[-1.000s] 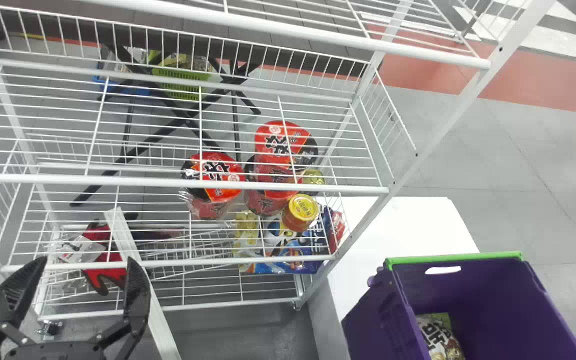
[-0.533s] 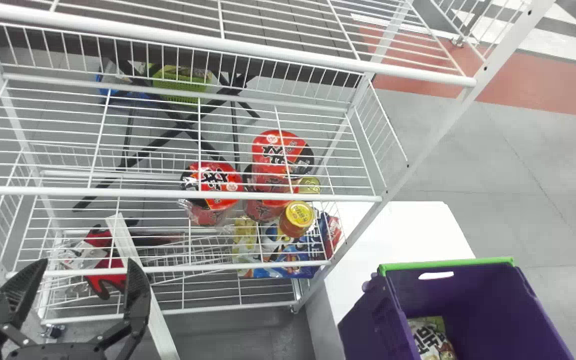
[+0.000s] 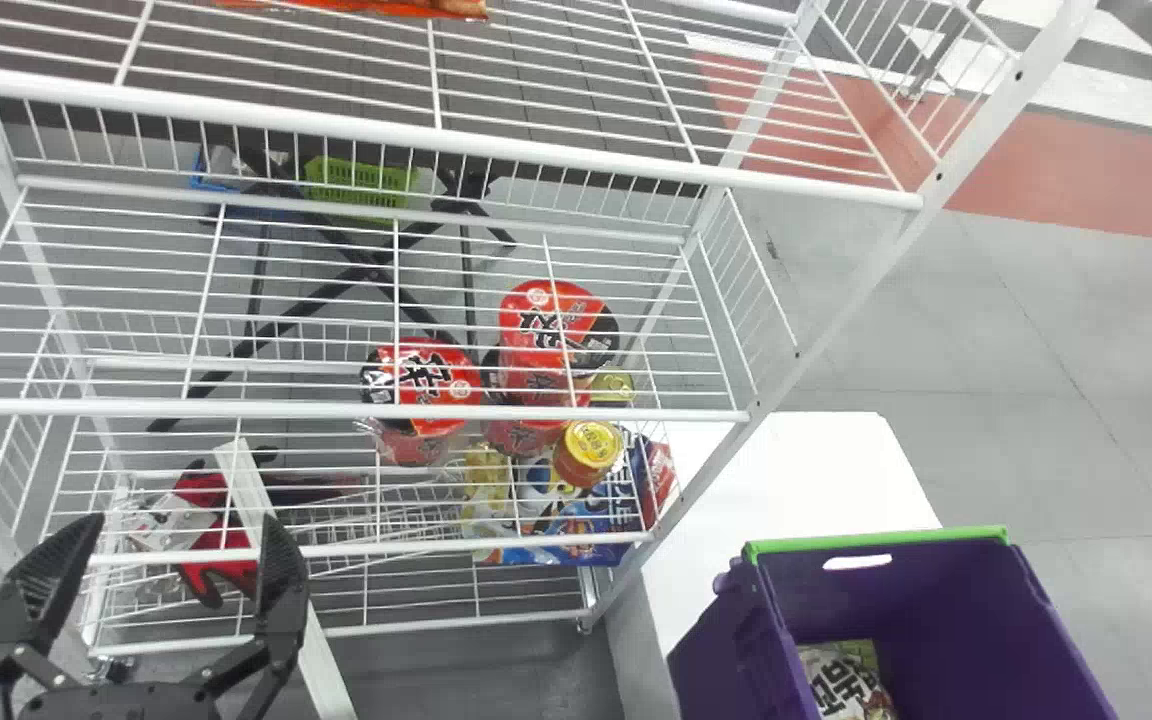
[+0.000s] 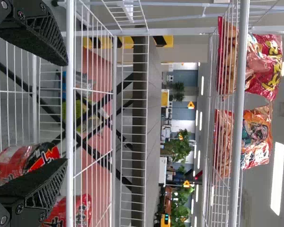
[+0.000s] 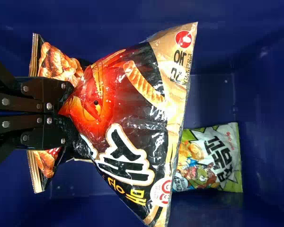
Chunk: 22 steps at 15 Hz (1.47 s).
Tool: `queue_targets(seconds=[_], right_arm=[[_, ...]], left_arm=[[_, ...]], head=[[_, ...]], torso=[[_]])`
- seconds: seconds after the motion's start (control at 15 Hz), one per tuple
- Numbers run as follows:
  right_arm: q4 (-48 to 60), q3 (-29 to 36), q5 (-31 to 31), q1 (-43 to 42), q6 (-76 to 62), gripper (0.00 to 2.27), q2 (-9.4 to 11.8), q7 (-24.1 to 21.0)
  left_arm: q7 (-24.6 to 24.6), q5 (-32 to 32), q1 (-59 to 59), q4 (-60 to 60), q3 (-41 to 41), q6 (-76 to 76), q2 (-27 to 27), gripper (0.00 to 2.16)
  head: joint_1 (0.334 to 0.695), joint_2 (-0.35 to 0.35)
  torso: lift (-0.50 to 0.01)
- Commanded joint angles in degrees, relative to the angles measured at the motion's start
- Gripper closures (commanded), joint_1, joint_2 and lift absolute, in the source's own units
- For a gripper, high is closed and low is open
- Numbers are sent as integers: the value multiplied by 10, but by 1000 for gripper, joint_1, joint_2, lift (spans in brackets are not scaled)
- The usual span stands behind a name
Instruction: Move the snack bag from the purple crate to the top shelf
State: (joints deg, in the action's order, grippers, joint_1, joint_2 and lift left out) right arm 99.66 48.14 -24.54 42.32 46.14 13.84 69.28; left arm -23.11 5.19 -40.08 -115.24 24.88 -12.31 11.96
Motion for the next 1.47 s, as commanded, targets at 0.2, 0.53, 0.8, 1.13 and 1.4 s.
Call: queue_targets(seconds=[0.2, 0.53, 0.8, 1.13, 1.4], right_arm=[[2, 4, 5, 0, 0, 1889, 0, 0], [2, 4, 7, -3, 0, 1889, 0, 1], [3, 9, 11, -3, -5, 1889, 0, 1], [1, 10, 16, -3, -12, 1889, -1, 0], [-7, 9, 20, -4, -26, 1889, -1, -1]], left_arm=[[0, 0, 0, -6, 2, 3, 3, 93], [0, 0, 0, -7, 3, 5, 3, 93], [-1, 0, 0, -7, 3, 5, 3, 93], [-4, 3, -3, -9, 3, 3, 3, 93], [-7, 5, -5, -10, 3, 3, 2, 93]], head=[[695, -350], [695, -350], [695, -350], [695, -350], [695, -350]], torso=[[-290], [-270], [-255], [-234], [-219]])
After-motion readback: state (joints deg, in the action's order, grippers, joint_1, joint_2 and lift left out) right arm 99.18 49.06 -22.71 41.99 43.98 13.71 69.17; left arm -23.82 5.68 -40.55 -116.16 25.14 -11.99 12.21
